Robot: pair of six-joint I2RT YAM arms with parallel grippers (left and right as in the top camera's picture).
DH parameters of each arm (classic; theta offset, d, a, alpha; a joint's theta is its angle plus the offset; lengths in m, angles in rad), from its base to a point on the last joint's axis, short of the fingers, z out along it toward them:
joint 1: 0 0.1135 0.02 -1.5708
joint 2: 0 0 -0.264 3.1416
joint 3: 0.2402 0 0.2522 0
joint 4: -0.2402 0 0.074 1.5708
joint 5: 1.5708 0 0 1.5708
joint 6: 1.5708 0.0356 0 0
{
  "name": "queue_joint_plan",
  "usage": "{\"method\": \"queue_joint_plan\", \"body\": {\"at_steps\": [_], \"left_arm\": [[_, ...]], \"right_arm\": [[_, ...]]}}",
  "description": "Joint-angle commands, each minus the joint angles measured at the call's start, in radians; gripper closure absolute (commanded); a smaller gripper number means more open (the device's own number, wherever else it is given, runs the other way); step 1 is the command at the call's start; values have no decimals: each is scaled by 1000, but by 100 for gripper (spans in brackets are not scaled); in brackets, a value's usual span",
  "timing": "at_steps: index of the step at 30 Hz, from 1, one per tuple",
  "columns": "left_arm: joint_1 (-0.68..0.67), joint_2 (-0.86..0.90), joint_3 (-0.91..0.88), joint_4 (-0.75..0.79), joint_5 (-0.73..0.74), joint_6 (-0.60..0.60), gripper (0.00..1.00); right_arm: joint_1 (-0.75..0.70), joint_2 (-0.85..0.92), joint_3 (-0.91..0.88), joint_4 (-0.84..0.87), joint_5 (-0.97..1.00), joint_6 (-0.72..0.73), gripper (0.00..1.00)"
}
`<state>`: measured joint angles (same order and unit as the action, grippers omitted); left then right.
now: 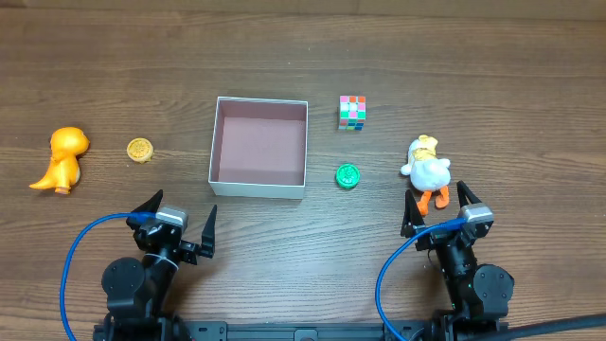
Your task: Pack container
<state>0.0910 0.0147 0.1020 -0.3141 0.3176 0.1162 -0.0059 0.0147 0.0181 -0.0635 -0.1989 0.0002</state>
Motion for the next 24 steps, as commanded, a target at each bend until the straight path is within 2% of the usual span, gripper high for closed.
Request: {"method": "queue_joint_plan", "body": {"at_steps": [1,6,10,14,20,24], "left_arm": [[-6,-10,-6,5,-3,19,0],[-6,-10,-6,5,-3,19,0],[-6,-10,-6,5,-3,19,0],[-6,-10,-6,5,-3,19,0],[-6,-10,-6,5,-3,19,0],[-6,-10,-6,5,-3,19,0]], "right_arm": [[5,-12,-10,61,-31,4,0],[5,-11,-3,179,0,3,0],[5,9,48,135,83,3,0],[5,96,125,129,86,-6,0],[5,407,340,71,106,-122,0],[5,732,619,-124,108,-126,0]]}}
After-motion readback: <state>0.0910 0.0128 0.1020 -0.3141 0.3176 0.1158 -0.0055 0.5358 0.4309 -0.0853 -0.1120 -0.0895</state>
